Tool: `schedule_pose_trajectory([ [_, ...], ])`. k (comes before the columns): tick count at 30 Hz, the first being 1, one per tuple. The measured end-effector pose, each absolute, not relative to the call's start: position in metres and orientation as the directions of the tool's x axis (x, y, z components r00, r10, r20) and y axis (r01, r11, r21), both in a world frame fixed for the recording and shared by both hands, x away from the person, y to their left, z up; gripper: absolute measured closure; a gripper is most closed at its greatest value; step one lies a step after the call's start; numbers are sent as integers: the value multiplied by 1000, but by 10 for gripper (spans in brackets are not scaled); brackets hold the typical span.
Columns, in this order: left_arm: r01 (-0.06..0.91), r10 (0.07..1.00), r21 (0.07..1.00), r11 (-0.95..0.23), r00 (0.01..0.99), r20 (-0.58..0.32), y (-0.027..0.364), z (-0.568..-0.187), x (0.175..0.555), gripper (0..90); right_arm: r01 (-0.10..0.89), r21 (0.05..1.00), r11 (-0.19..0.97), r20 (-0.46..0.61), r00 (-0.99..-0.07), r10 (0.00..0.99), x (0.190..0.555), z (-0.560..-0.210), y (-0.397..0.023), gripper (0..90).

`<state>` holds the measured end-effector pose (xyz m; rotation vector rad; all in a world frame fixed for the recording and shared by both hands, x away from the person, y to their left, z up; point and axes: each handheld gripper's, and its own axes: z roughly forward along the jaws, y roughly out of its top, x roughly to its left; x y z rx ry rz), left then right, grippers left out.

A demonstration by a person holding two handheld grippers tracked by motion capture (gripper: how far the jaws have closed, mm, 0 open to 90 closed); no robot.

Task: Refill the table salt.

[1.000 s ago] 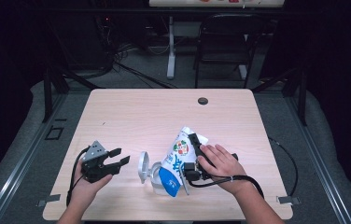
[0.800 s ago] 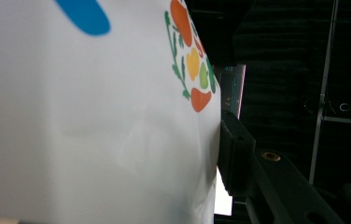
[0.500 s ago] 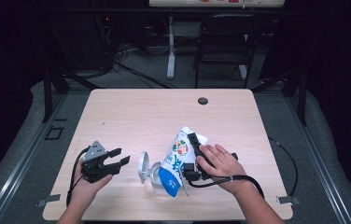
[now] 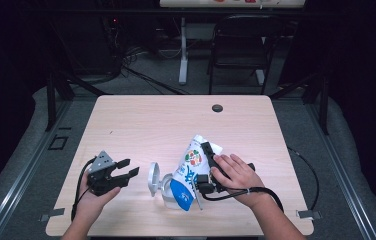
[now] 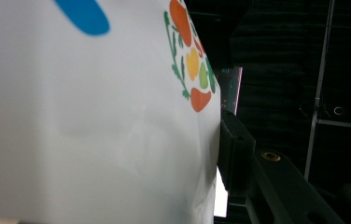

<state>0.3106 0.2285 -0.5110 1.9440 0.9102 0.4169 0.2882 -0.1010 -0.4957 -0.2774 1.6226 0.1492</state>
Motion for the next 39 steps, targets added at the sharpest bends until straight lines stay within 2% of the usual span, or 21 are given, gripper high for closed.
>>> schedule_pose_trajectory([
  [39, 432, 740, 847, -309, 669, -71, 229, -511, 311, 502, -259, -89, 962, -993, -50, -106, 288, -498, -101, 701],
])
